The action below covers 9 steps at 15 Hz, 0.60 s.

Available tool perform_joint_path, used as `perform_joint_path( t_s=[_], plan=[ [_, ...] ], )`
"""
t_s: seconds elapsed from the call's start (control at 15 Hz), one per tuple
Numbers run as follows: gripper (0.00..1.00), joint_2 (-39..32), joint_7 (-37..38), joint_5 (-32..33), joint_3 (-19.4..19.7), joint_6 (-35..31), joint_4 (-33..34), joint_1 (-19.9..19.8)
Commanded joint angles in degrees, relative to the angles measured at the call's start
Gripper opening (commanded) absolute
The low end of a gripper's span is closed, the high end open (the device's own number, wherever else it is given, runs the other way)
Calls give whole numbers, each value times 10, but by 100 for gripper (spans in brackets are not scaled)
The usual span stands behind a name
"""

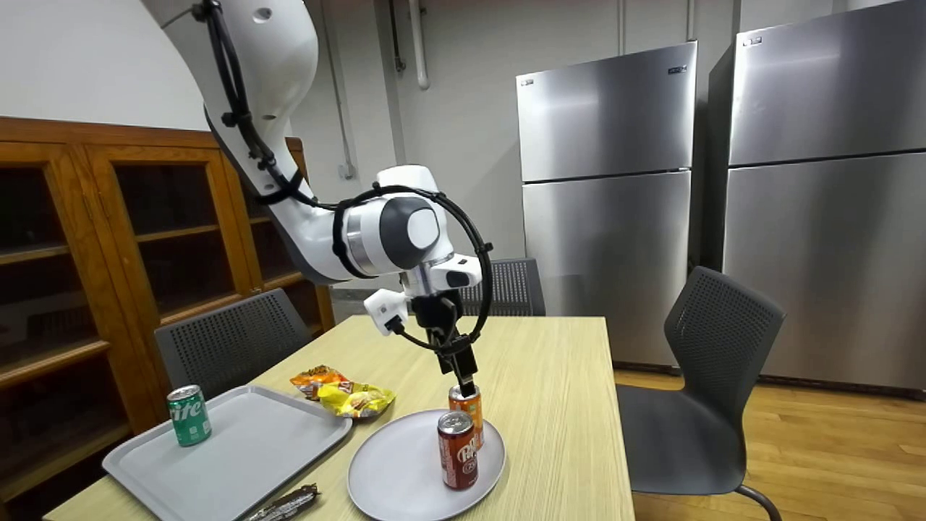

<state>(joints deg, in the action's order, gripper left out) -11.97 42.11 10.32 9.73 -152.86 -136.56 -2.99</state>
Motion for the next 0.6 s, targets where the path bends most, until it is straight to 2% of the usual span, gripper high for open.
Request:
perform_joint_path(
  t_s=[0.0,0.53],
  plan=[
    [100,-42,19,1,14,3,46,17],
    [100,-113,8,-27,21,8,109,35]
  ],
)
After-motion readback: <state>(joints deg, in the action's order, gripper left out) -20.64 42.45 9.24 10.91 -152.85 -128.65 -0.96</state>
